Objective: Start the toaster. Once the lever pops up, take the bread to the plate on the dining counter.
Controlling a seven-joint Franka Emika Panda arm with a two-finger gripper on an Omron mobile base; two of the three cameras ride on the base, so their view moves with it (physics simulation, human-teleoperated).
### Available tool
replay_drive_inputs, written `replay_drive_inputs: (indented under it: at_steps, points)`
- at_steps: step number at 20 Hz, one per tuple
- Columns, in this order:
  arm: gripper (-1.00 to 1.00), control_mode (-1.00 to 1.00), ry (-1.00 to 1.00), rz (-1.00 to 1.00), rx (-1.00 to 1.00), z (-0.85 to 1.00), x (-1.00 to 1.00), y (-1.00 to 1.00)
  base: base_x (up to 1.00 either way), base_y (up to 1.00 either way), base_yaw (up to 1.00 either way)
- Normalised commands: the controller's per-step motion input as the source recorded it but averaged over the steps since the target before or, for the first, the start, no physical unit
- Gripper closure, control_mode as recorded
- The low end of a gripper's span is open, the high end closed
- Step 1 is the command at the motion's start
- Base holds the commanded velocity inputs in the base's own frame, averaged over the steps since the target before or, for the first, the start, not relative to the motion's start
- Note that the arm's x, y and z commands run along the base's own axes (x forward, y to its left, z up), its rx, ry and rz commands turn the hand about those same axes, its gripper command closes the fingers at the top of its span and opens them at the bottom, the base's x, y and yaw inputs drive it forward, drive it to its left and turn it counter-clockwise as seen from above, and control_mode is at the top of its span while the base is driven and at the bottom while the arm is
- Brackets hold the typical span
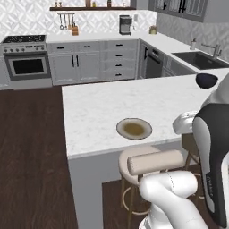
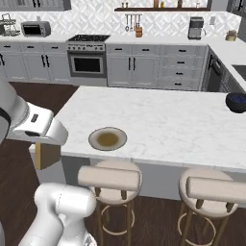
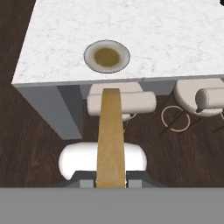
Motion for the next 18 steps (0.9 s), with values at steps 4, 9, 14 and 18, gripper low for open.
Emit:
replay_drive_inputs:
  at_steps: [4,9,14,18]
  points:
    - [1.00,1.00,0.00,0.00,0.00,0.00,0.00,0.00,0.29,-0.35,0.00]
    - [1.00,1.00,0.00,0.00,0.00,0.00,0.00,0.00,0.52,-0.15,0.00]
    - [1.00,1.00,0.00,0.00,0.00,0.00,0.00,0.00,0.62,-0.03,0.00]
    - [1.00,1.00,0.00,0.00,0.00,0.00,0.00,0.00,0.67,0.00,0.00]
